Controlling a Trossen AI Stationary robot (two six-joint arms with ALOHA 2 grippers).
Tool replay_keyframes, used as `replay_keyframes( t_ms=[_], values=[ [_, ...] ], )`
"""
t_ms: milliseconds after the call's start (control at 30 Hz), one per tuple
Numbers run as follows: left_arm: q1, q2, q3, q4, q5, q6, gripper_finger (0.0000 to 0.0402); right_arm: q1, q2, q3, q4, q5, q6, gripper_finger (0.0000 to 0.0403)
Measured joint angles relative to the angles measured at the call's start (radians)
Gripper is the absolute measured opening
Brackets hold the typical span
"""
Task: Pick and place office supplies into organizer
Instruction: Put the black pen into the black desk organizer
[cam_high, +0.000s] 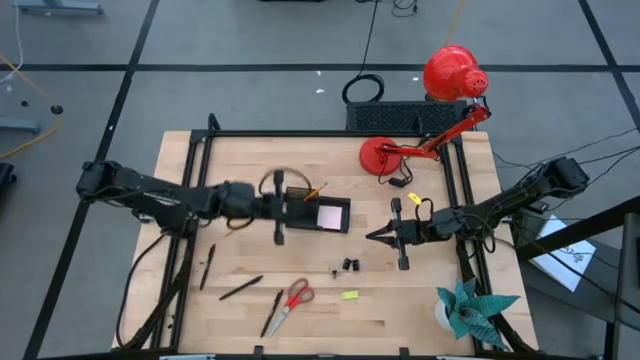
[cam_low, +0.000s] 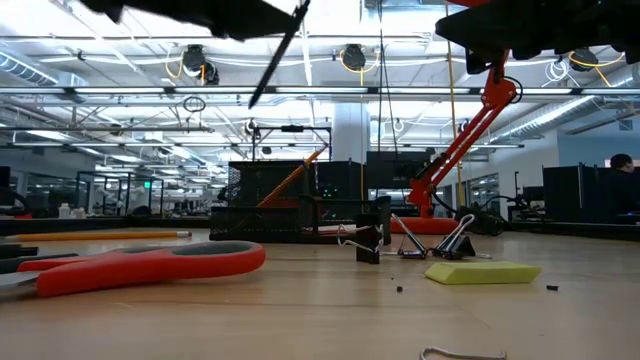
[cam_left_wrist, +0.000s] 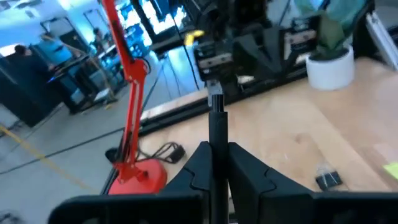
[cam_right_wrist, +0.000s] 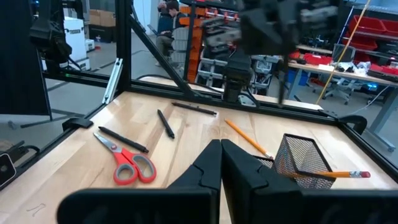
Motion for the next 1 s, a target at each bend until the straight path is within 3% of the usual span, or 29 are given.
replay_keyframes(
  t_ms=[200, 267, 500, 700, 1000],
  values=[
    [0.169, 0.000, -0.144, 0.268, 0.381, -0.006, 0.0012, 0.000, 0.000, 0.000, 0.000, 0.000, 0.000, 0.0004],
    [0.217, -0.001, -0.192, 0.354, 0.449, -0.019, 0.0018, 0.000, 0.000, 0.000, 0.000, 0.000, 0.000, 0.0004],
    [0.364, -0.001, -0.242, 0.388, 0.576, -0.077, 0.0009, -0.004, 0.000, 0.000, 0.002, 0.001, -0.011, 0.0004],
    [0.431, 0.068, -0.244, 0.423, 0.606, -0.098, 0.0022, -0.022, 0.000, 0.000, 0.014, 0.002, -0.012, 0.0004],
    [0.444, 0.184, -0.241, 0.439, 0.606, -0.142, 0.0013, -0.046, 0.000, 0.000, 0.007, 0.003, 0.000, 0.0004]
  ],
)
